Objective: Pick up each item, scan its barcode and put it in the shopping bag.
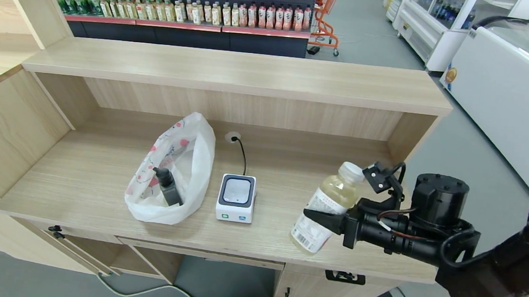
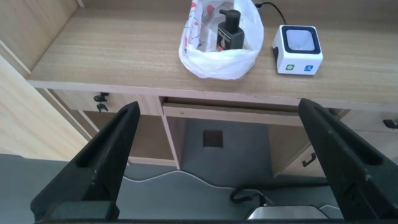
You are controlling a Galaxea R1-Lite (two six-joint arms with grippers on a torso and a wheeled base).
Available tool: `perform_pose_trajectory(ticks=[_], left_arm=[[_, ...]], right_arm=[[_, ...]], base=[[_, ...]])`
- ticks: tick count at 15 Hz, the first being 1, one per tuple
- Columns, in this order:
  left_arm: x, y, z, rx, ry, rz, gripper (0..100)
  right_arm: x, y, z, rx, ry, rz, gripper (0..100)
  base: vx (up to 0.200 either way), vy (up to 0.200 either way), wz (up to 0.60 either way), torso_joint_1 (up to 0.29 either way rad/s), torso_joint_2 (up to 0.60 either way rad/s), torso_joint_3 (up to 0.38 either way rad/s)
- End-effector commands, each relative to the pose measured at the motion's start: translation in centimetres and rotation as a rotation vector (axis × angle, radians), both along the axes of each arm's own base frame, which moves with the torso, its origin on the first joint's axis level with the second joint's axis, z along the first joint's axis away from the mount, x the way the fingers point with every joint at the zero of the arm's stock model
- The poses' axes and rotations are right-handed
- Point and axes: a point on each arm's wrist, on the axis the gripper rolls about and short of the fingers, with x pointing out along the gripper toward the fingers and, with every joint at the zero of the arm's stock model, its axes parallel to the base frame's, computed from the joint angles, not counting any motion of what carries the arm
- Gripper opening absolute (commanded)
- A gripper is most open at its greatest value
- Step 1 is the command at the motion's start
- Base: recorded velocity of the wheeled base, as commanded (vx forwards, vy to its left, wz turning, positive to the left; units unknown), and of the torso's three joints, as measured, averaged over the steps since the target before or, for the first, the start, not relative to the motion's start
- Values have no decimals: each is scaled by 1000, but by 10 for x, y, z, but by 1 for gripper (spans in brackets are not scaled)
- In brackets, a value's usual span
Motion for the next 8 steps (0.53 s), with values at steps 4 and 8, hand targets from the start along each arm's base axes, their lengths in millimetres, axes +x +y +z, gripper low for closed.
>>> perform_pose_trajectory(ticks=[4, 8], left_arm=[[0, 0, 0, 0, 1, 0, 100], [0, 0, 0, 0, 1, 0, 100]], right_arm=[[-37, 11, 40, 56, 39, 121, 0], [-50, 15, 50, 63, 60, 183, 0]], base=[[0, 0, 0, 0, 0, 0], [0, 0, 0, 0, 0, 0]])
